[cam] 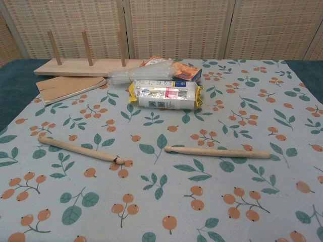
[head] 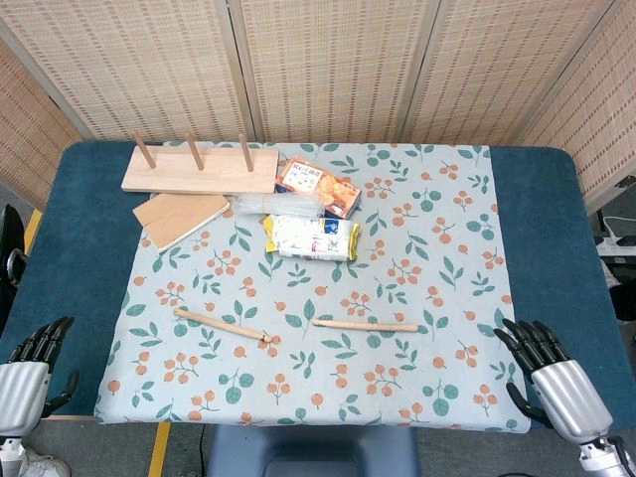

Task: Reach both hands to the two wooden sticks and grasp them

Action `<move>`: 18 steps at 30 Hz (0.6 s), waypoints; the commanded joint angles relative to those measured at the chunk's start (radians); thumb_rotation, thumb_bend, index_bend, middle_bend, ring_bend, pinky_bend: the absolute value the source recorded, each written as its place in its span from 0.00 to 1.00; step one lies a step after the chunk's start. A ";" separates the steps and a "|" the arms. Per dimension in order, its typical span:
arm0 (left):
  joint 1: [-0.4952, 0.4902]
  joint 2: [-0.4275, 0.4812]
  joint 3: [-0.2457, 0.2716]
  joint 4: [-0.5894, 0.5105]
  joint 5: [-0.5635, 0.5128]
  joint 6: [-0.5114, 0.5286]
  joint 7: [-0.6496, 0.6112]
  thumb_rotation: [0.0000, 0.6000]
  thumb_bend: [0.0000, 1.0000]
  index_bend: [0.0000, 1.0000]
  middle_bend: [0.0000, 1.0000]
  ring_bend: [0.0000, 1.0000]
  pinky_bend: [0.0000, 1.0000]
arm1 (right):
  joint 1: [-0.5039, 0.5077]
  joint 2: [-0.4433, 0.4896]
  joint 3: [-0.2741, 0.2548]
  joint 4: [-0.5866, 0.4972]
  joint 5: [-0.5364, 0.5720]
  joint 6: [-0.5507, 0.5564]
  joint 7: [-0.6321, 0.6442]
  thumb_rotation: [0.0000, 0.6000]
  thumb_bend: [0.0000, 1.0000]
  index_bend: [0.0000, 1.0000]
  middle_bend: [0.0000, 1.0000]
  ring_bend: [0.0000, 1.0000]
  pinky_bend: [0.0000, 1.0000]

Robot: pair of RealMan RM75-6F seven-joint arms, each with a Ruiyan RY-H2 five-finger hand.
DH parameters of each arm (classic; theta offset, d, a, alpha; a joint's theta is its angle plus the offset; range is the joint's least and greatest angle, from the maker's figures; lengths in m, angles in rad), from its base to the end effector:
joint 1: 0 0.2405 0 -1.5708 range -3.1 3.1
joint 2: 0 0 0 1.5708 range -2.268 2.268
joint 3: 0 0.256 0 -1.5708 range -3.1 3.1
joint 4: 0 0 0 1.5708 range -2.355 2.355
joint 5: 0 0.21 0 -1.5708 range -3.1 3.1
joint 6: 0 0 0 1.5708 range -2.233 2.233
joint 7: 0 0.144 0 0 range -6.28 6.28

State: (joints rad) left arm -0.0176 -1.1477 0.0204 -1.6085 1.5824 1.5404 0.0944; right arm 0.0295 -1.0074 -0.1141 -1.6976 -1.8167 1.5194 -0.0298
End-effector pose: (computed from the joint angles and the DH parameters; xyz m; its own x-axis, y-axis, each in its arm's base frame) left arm -0.3112 0.1450 0.1437 0.4622 0.0414 0.8858 0.8867 -0.0312 -0.4612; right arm -0.2809 -0.1229 0.1531 0.4580 -0.1422 0.8775 -0.8729 -0.2585 0.4137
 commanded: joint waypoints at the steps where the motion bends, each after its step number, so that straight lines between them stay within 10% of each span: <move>1: -0.006 -0.007 0.007 -0.001 0.013 -0.010 0.004 1.00 0.43 0.00 0.07 0.11 0.22 | 0.000 -0.001 0.000 0.000 0.001 -0.002 -0.001 1.00 0.36 0.00 0.00 0.00 0.00; 18: -0.194 -0.245 0.006 0.225 0.076 -0.272 0.053 1.00 0.48 0.06 0.10 0.06 0.04 | 0.082 -0.086 0.068 -0.054 0.118 -0.163 -0.157 1.00 0.36 0.00 0.00 0.00 0.00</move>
State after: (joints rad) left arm -0.1760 -1.3594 0.0295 -1.4100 1.6713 1.3218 0.1310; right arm 0.0995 -1.0822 -0.0565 -1.7410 -1.7101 1.3698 -0.1767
